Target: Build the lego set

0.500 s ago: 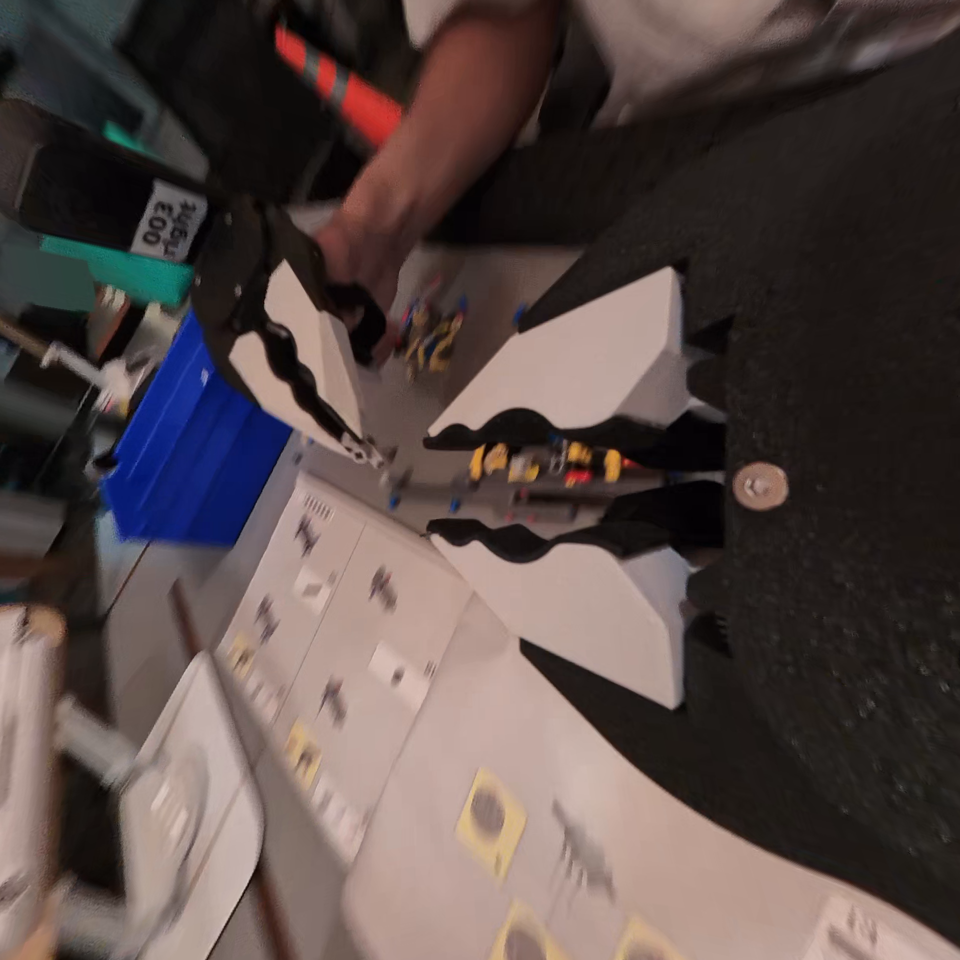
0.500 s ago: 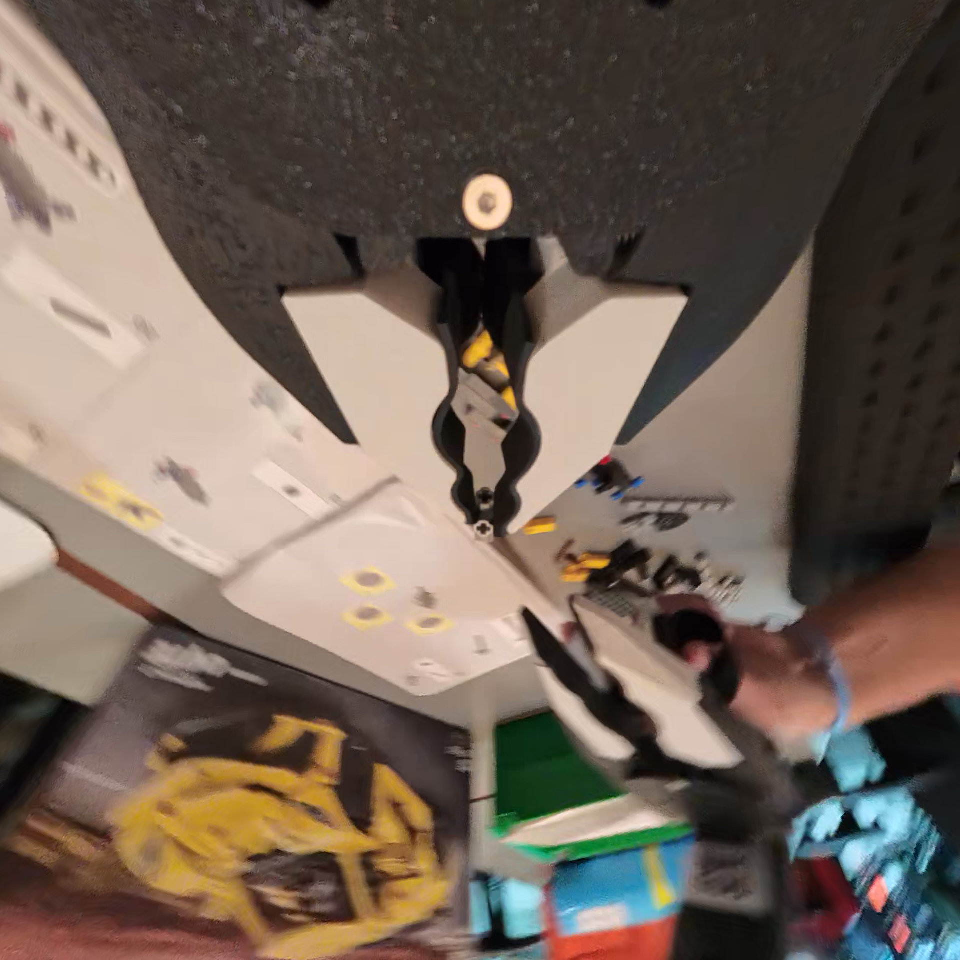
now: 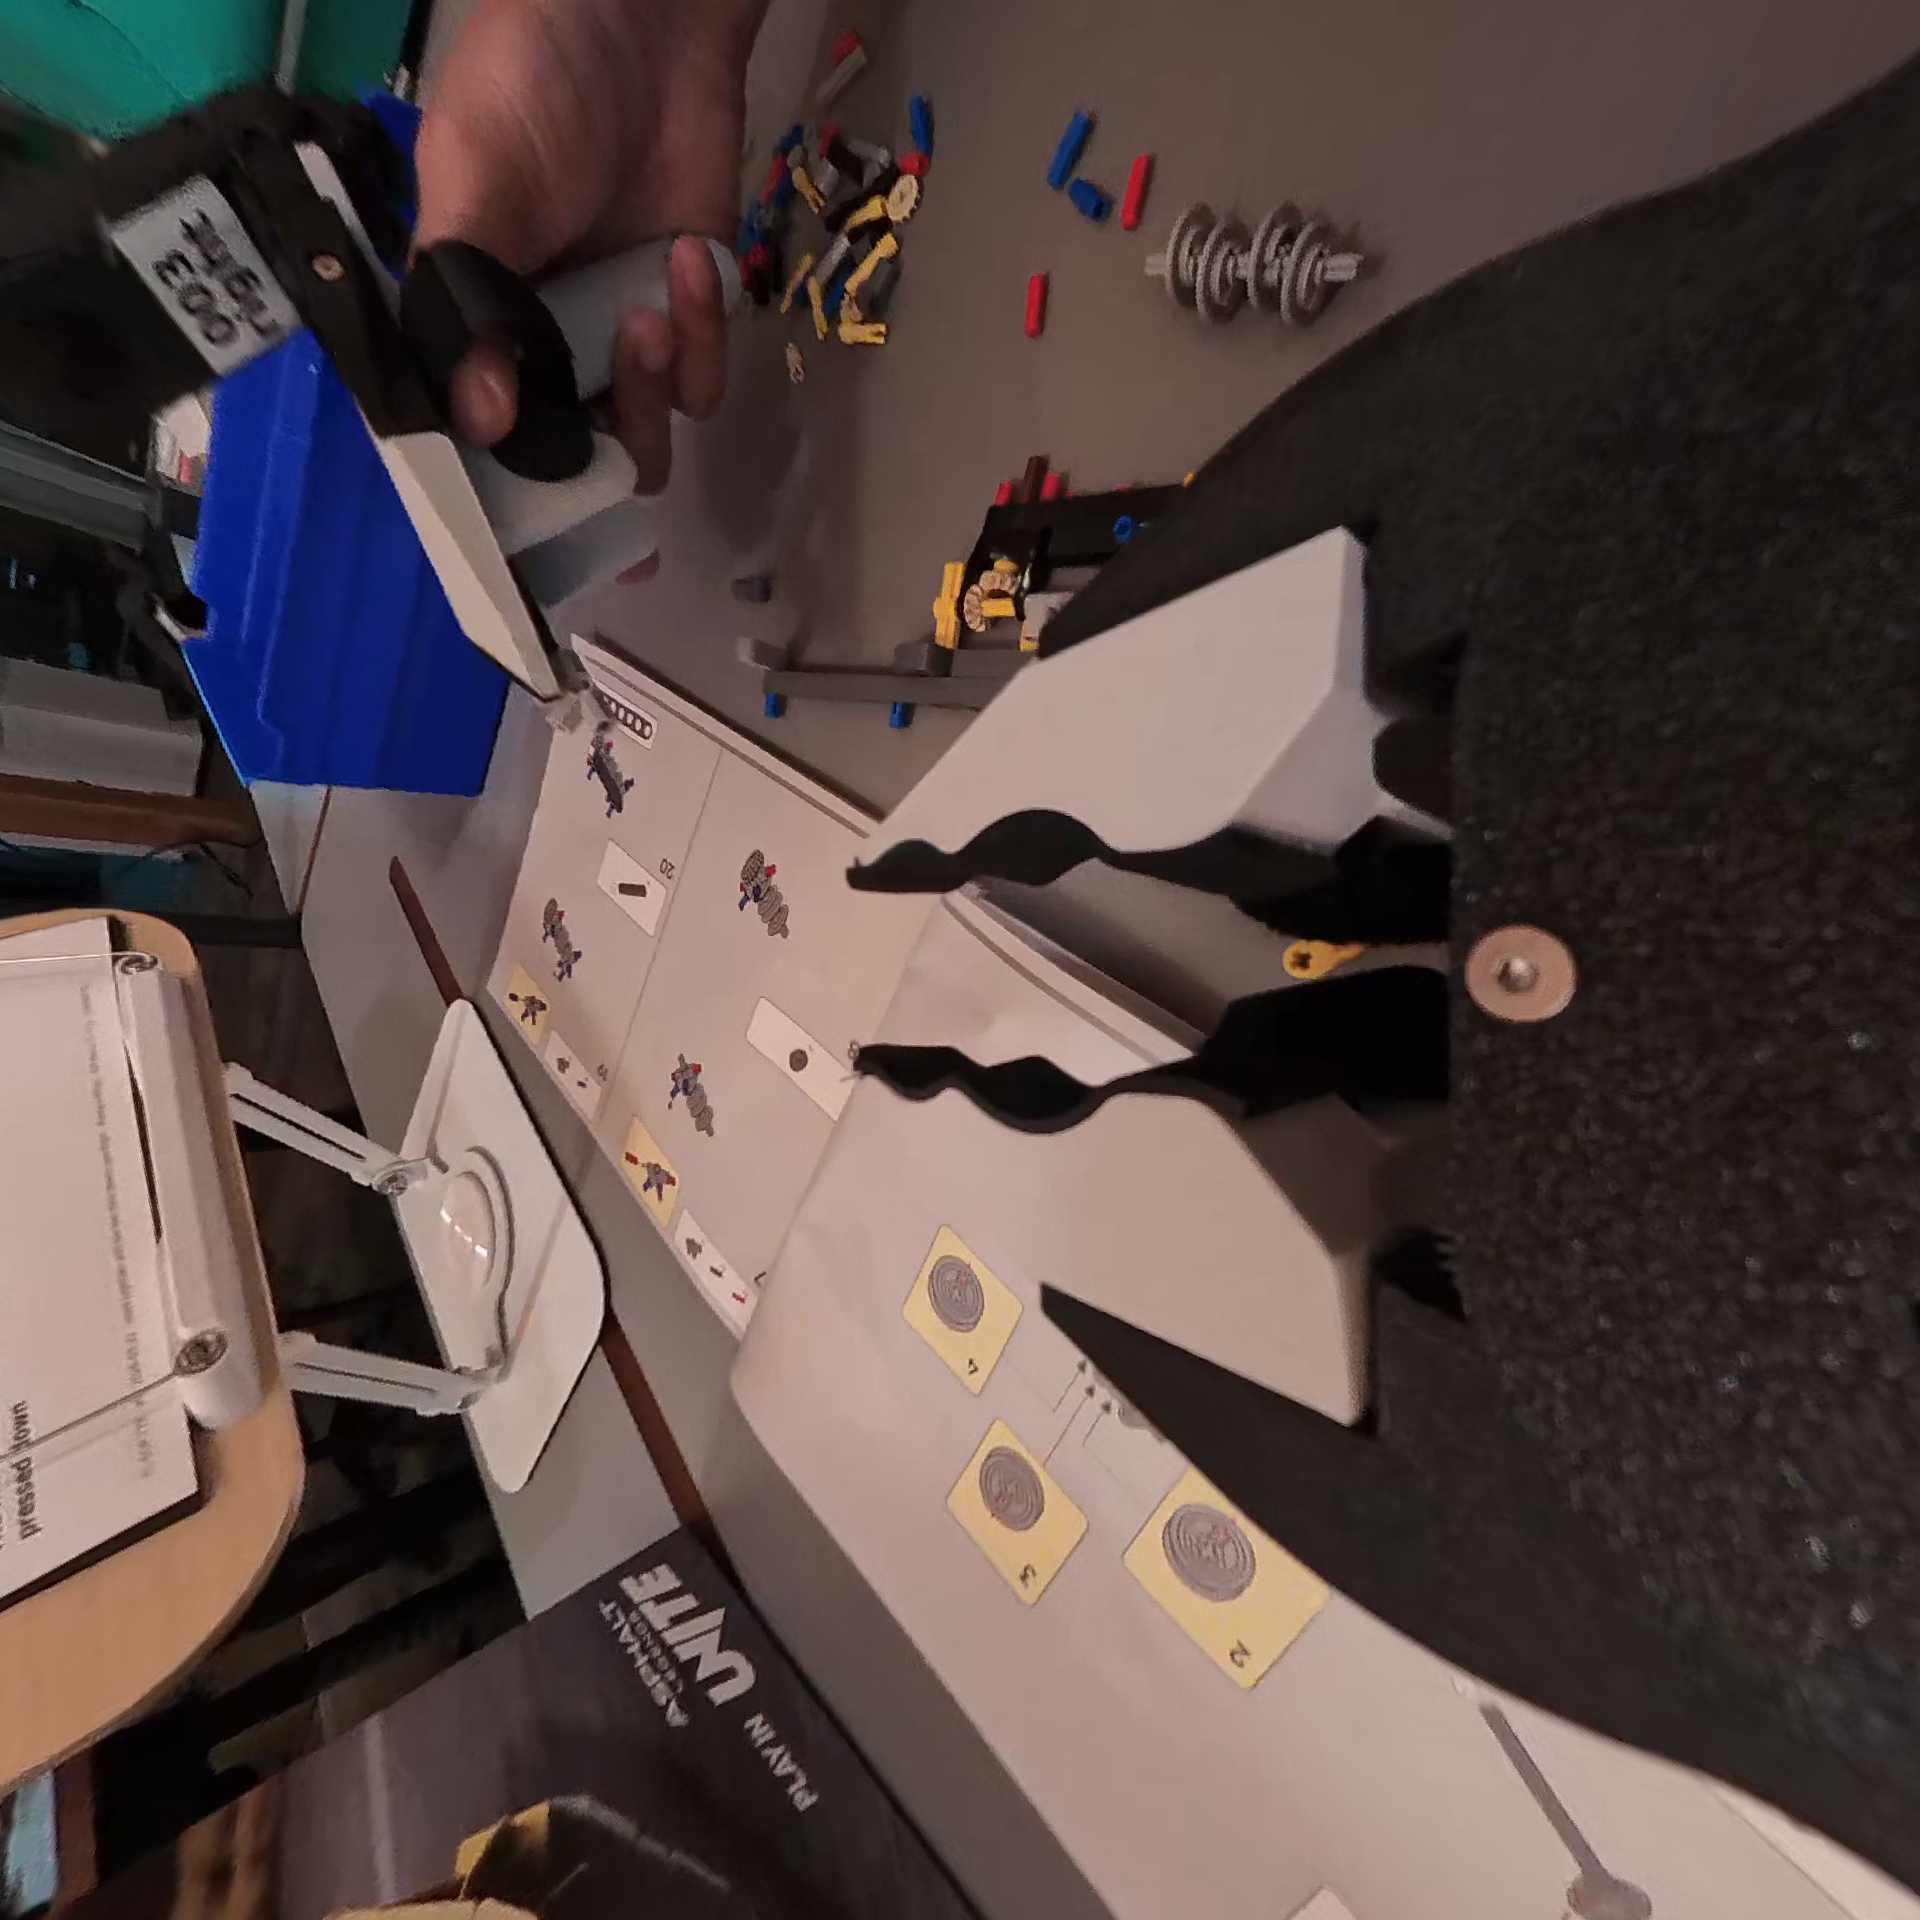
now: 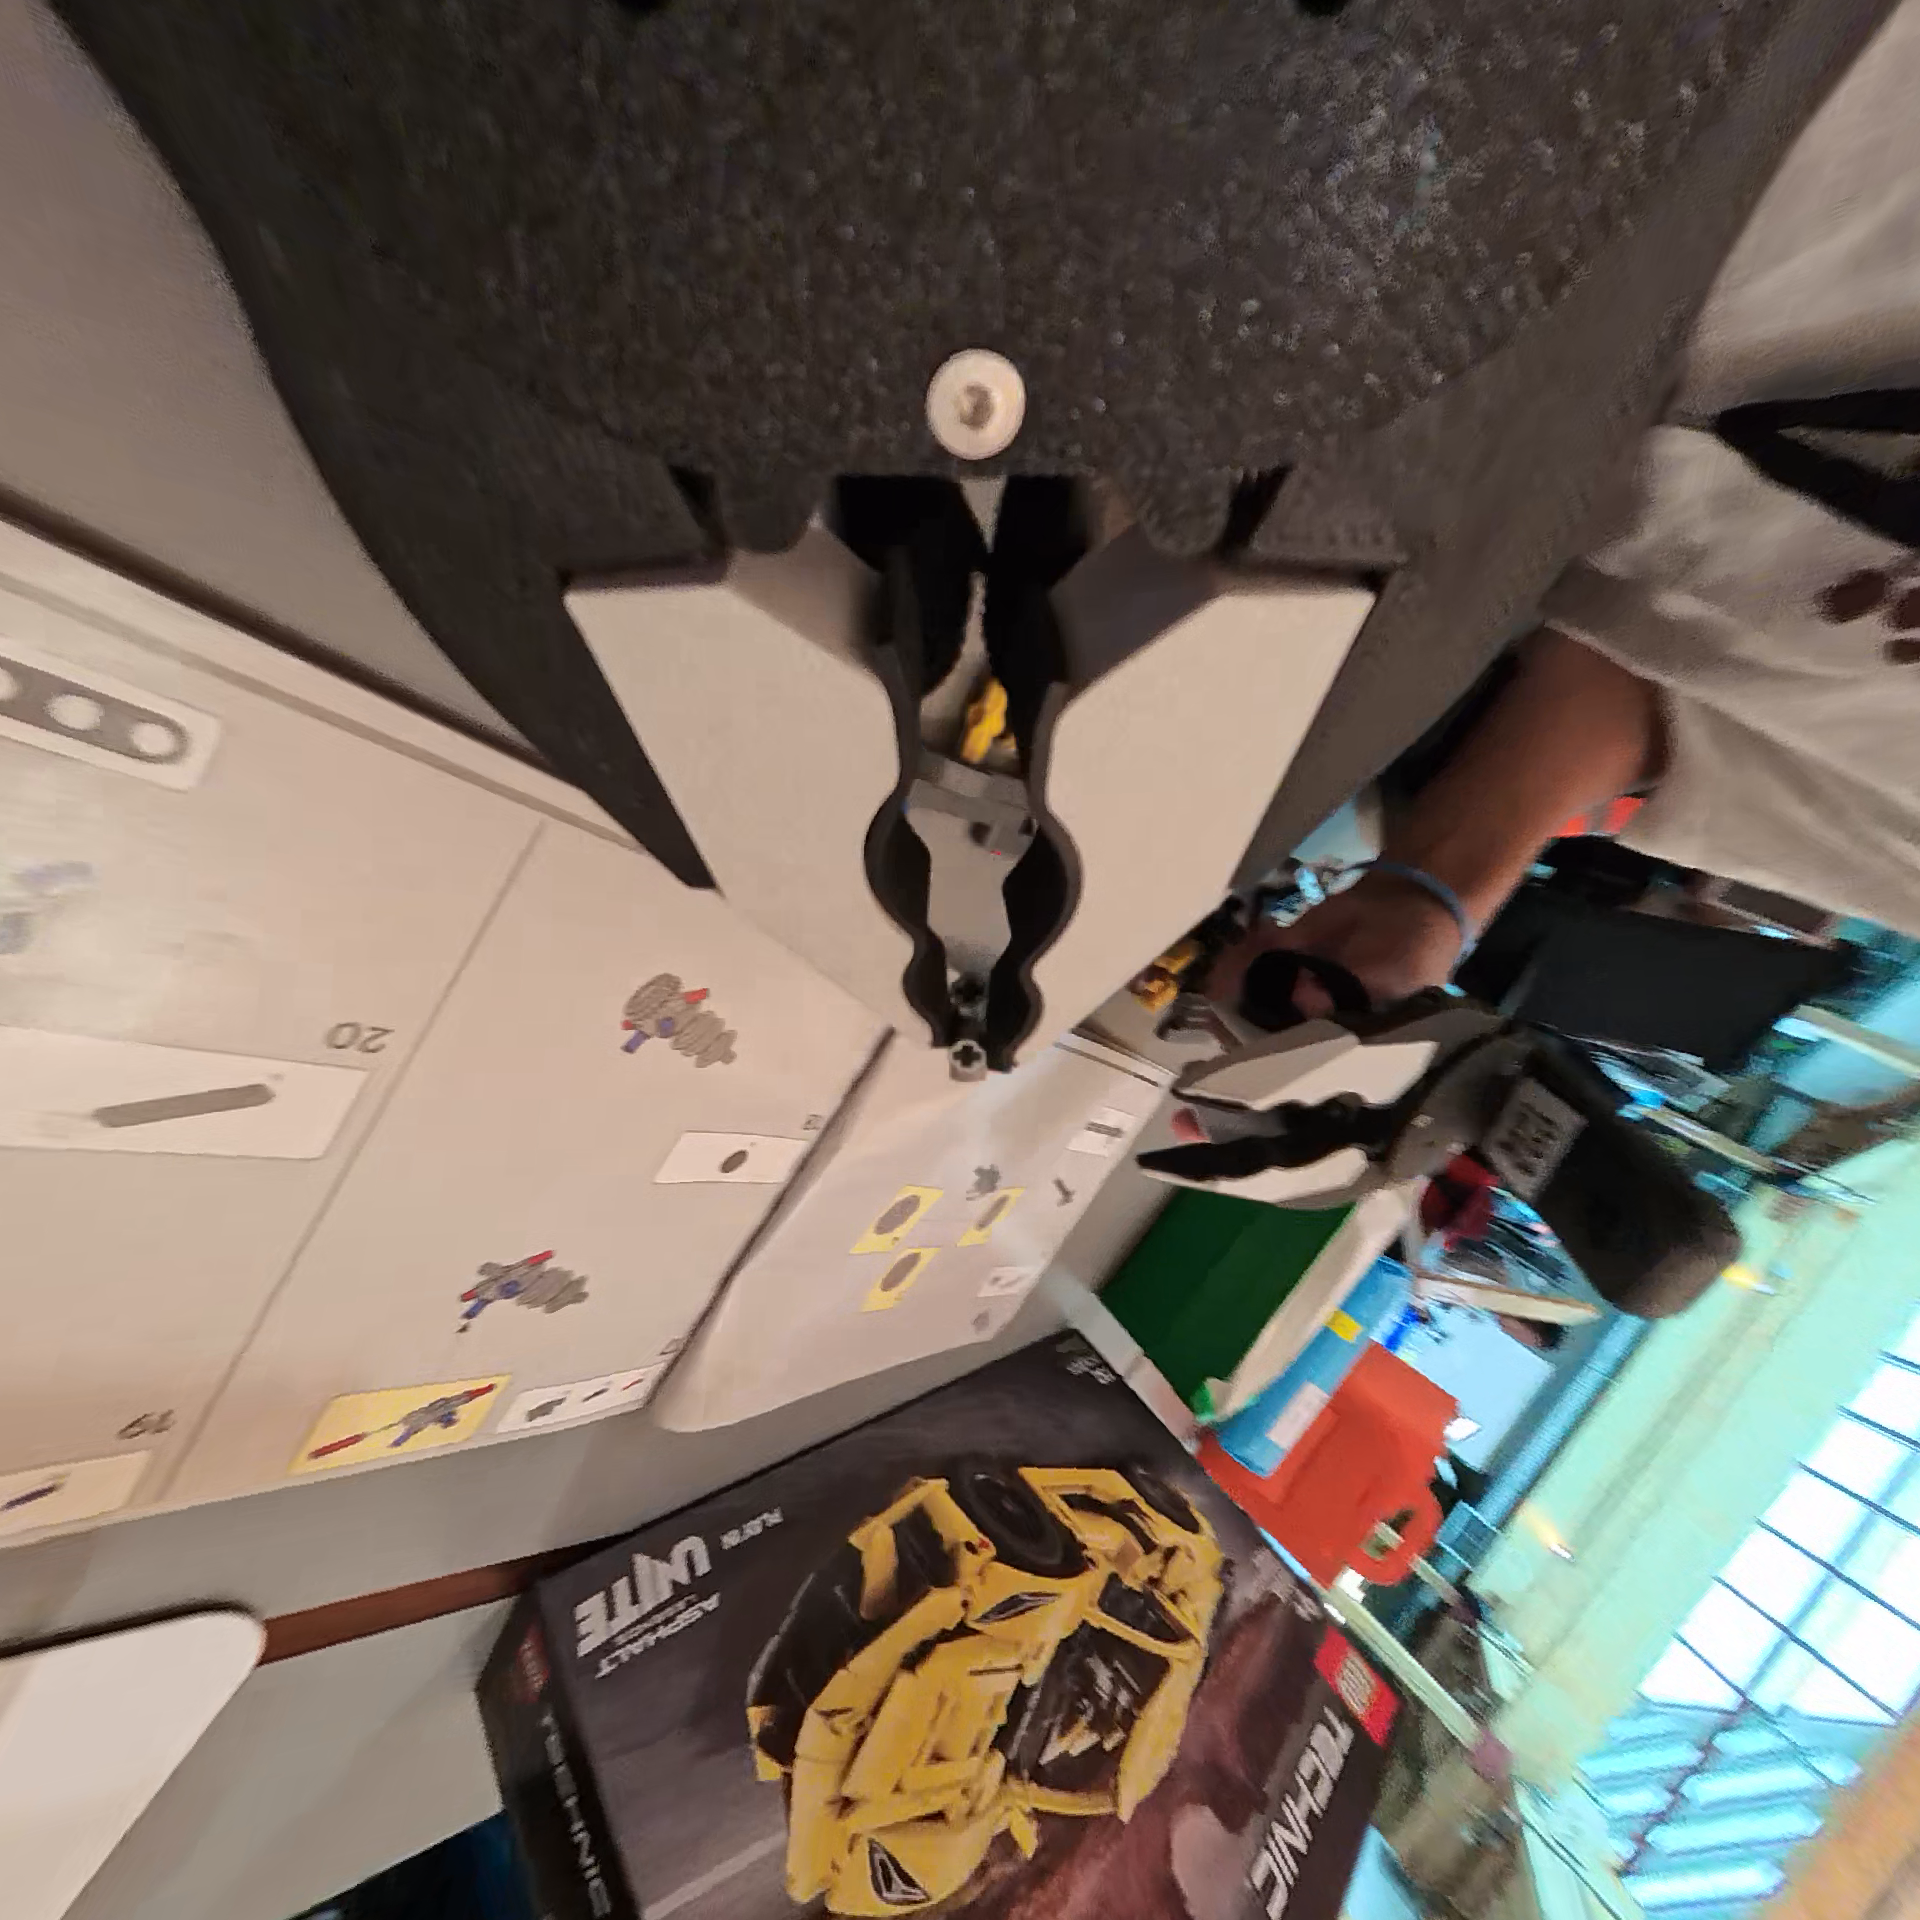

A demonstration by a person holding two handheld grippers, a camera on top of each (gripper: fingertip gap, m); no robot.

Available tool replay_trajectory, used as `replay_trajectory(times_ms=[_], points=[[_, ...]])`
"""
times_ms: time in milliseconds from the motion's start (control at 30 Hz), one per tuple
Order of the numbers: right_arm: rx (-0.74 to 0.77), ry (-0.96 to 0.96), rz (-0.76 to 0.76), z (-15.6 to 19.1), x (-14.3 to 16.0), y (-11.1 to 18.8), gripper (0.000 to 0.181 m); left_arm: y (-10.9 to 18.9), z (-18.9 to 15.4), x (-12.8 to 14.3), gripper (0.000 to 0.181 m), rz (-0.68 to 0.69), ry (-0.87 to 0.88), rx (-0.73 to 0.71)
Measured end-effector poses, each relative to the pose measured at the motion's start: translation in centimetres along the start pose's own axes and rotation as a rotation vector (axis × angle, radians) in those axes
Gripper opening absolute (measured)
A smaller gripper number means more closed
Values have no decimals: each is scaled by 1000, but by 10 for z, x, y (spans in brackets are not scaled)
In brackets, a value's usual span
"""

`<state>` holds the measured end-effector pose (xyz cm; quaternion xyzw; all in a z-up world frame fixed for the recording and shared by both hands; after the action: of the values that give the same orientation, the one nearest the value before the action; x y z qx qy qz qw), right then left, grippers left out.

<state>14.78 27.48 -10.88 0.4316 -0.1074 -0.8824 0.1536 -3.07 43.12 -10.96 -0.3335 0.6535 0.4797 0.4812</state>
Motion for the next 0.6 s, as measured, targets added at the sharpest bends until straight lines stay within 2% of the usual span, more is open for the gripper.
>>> replay_trajectory(times_ms=[133, 267, 400, 600], points=[[-63, -73, 3, -5, 1, -5, 6, -2, 1, 2, 27, -29, 28, 47], [10, -38, 3, -11, 1, -8, 6, -3, -1, -1, 27, -49, 40, 102], [-19, -78, 4, -10, 2, -11, 6, 1, 1, -3, 27, -89, 53, 92], [-32, -78, -9, -10, 3, -13, 6, 1, 1, -1, 26, -60, 26, 71]])
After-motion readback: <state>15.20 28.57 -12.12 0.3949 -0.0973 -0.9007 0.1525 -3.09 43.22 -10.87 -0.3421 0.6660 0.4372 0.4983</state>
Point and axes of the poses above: each gripper's, where its closed fingertips meet, y back along the fingers, x out of its underside, z = x × y across the jaws, the point moved 7 cm from there along y, back along the fingers, and after that the axes turned 9 degrees about x, right-handed, at the moved point
